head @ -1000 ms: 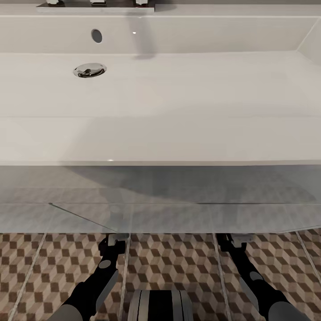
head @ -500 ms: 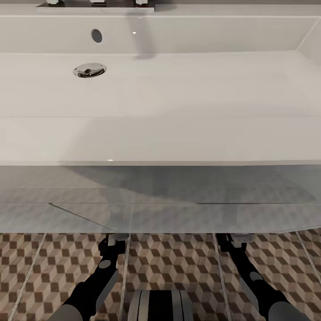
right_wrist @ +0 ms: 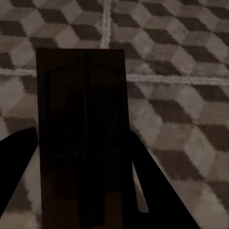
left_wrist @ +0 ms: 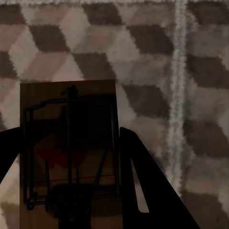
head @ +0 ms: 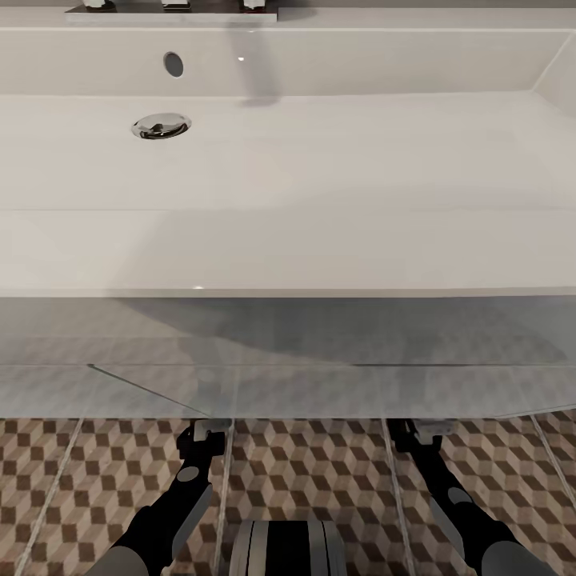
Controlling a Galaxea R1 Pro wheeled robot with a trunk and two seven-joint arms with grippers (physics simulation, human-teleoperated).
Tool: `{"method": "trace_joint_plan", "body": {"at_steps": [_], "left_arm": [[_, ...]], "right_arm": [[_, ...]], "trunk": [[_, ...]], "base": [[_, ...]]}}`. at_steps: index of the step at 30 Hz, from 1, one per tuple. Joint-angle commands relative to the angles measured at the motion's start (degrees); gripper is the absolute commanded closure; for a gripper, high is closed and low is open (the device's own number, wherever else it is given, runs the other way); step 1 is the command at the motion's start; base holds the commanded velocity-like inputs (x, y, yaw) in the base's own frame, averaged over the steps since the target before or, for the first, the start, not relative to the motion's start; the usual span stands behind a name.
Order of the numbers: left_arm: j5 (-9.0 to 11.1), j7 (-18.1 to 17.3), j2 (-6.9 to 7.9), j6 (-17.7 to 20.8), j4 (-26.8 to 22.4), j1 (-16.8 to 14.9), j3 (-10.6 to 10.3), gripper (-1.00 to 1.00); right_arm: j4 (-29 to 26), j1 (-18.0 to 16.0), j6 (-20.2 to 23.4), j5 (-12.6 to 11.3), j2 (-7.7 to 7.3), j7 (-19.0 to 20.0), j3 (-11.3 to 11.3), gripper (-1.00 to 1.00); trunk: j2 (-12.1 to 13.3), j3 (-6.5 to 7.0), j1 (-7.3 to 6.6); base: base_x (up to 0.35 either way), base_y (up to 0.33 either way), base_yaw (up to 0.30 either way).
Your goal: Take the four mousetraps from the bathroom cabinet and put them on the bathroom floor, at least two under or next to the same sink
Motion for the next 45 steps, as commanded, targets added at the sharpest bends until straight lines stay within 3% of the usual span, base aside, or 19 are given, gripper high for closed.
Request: {"method": "trace_joint_plan", "body": {"at_steps": [1,9,17,22,38,45], "left_arm": [[-0.2,0.1,0.00,0.1,0.0,0.0,0.0,1.00],[-0.3,0.2,0.00,-0.1,-0.1,0.0,0.1,1.00],[-0.2,0.2,0.00,-0.2,-0.1,0.0,0.0,1.00],[-0.2,0.2,0.00,-0.2,-0.2,0.0,0.0,1.00],[-0.3,0.3,-0.04,-0.2,-0.2,0.0,0.0,1.00],[-0.3,0.3,-0.08,-0.2,-0.2,0.0,0.0,1.00]], "right_arm": [[0.0,0.0,0.1,0.0,0.00,0.0,0.0,1.00],[-0.1,0.0,4.6,0.2,0.00,0.0,-0.1,1.00],[-0.1,0.0,4.9,0.2,0.00,0.0,-0.2,1.00],[-0.1,0.0,4.9,0.2,0.00,0.0,-0.1,1.00],[-0.1,0.0,4.7,0.1,0.00,0.0,-0.2,1.00],[-0.1,0.0,4.7,0.0,0.00,0.0,-0.1,1.00]], "trunk": [[0.0,0.00,0.00],[0.0,0.00,0.00],[0.0,0.00,0.00],[-0.1,-1.11,0.13],[-0.1,-1.11,0.13],[-0.1,-1.99,0.23]], "base": [[0.000,0.000,0.000],[0.000,0.000,0.000],[0.000,0.000,0.000],[0.000,0.000,0.000],[0.000,0.000,0.000],[0.000,0.000,0.000]]}}
